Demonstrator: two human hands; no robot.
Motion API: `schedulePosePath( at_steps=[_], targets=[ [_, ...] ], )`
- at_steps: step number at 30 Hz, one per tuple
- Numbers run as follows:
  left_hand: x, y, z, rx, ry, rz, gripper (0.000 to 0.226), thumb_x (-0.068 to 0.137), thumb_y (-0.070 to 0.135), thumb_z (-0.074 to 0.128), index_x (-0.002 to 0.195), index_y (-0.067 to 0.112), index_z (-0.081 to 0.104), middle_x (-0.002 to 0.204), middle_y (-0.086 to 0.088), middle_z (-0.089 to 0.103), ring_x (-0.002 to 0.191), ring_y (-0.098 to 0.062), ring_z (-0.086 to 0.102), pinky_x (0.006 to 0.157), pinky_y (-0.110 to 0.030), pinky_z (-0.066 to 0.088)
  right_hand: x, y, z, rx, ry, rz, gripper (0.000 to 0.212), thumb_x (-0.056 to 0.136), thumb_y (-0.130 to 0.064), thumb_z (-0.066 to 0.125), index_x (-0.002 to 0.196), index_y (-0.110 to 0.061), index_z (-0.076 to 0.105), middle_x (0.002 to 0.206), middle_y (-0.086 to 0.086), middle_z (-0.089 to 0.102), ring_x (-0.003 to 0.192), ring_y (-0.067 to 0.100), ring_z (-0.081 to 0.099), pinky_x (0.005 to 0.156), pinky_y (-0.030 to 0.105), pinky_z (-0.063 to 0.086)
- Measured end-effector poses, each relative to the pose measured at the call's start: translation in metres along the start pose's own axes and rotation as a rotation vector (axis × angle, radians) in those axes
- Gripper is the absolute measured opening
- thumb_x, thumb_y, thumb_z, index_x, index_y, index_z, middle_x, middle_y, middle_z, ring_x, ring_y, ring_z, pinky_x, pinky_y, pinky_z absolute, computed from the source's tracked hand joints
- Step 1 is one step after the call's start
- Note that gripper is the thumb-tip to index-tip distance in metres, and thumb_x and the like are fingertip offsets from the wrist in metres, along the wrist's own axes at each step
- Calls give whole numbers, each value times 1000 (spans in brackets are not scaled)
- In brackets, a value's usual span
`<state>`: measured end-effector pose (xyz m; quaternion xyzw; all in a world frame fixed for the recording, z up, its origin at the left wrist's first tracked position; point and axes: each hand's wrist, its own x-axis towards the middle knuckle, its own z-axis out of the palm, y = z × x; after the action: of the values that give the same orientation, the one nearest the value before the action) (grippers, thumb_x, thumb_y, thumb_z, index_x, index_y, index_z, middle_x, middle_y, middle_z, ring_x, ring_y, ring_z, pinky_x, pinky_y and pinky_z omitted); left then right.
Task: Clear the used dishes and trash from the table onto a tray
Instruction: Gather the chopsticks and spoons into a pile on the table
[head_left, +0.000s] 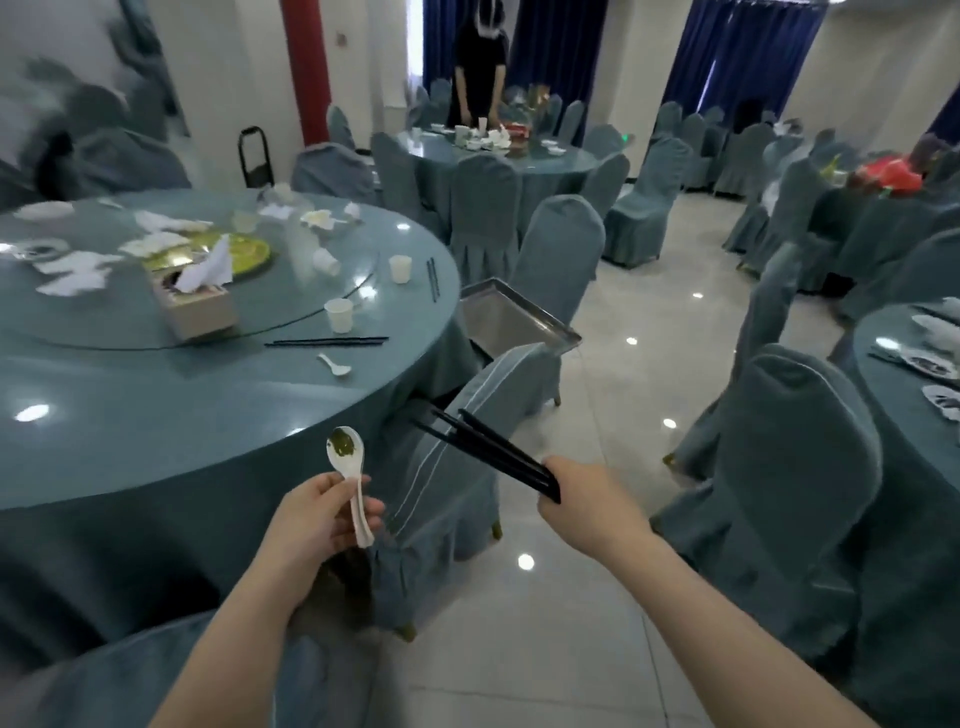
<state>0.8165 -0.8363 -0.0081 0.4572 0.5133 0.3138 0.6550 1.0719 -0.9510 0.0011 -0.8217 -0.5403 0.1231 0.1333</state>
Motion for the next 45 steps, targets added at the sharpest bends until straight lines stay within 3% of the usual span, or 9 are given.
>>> schedulePosePath(
  at_steps=[6, 16, 22, 27, 30, 34, 37, 40, 45],
  targets=[
    [44, 23, 8, -77, 218, 35, 18, 100, 15, 44, 100, 8, 61, 67, -8, 72, 55, -17, 67, 51, -28, 53, 118, 6, -18, 14, -24, -168, 18, 80, -29, 49, 66, -29, 39, 61, -7, 52, 55, 9, 49, 42, 25, 29],
    [156, 51, -22, -171, 427, 23, 20, 100, 18, 44, 103, 9, 62, 71, -9, 73, 61, -19, 68, 57, -30, 51, 280, -68, -12, -94, -79, -364, 22, 86, -25, 48, 66, -25, 39, 66, -3, 52, 58, 18, 50, 47, 30, 37],
    [230, 77, -38, -198, 471, -15, 19, 100, 17, 44, 100, 9, 61, 69, -8, 73, 69, -24, 69, 57, -32, 52, 373, -108, 3, -68, -230, -323, 16, 86, -21, 51, 70, -20, 51, 67, 2, 57, 56, 19, 55, 43, 25, 38],
    [266, 83, -45, -200, 507, -56, 18, 100, 16, 43, 101, 9, 60, 69, -8, 72, 69, -23, 69, 59, -33, 52, 435, -130, 31, 26, -362, -307, 23, 83, -20, 52, 60, -20, 49, 60, 1, 54, 51, 18, 50, 42, 23, 34],
    [290, 82, -51, -232, 563, -102, 18, 100, 15, 43, 102, 7, 59, 69, -8, 73, 69, -22, 69, 60, -33, 52, 469, -147, 55, 66, -444, -346, 14, 81, -21, 53, 74, -15, 62, 68, 6, 67, 62, 20, 62, 50, 26, 47],
    [311, 79, -53, -272, 643, -129, 18, 99, 15, 43, 101, 8, 60, 71, -8, 73, 66, -20, 70, 60, -32, 52, 502, -164, 98, 227, -564, -263, 14, 80, -14, 53, 78, -7, 65, 64, 5, 70, 45, 7, 56, 45, 18, 42],
    [321, 79, -53, -281, 675, -164, 17, 99, 15, 44, 101, 9, 59, 68, -6, 73, 62, -17, 69, 54, -27, 52, 516, -176, 131, 290, -609, -194, 13, 77, -9, 52, 68, -11, 61, 62, 5, 70, 45, 11, 51, 45, 22, 42],
    [324, 76, -54, -319, 748, -193, 17, 99, 15, 44, 100, 10, 60, 70, -6, 73, 62, -17, 70, 55, -28, 52, 523, -183, 167, 289, -634, -157, 10, 79, -17, 57, 79, -11, 66, 58, 1, 69, 43, 8, 54, 40, 19, 39],
    [313, 71, -54, -340, 816, -217, 16, 98, 14, 45, 99, 11, 60, 71, -5, 74, 62, -15, 70, 55, -26, 53, 528, -182, 204, 281, -633, -120, 33, 73, -42, 70, 79, -10, 63, 71, 5, 69, 66, 19, 66, 49, 26, 47]
  ],
)
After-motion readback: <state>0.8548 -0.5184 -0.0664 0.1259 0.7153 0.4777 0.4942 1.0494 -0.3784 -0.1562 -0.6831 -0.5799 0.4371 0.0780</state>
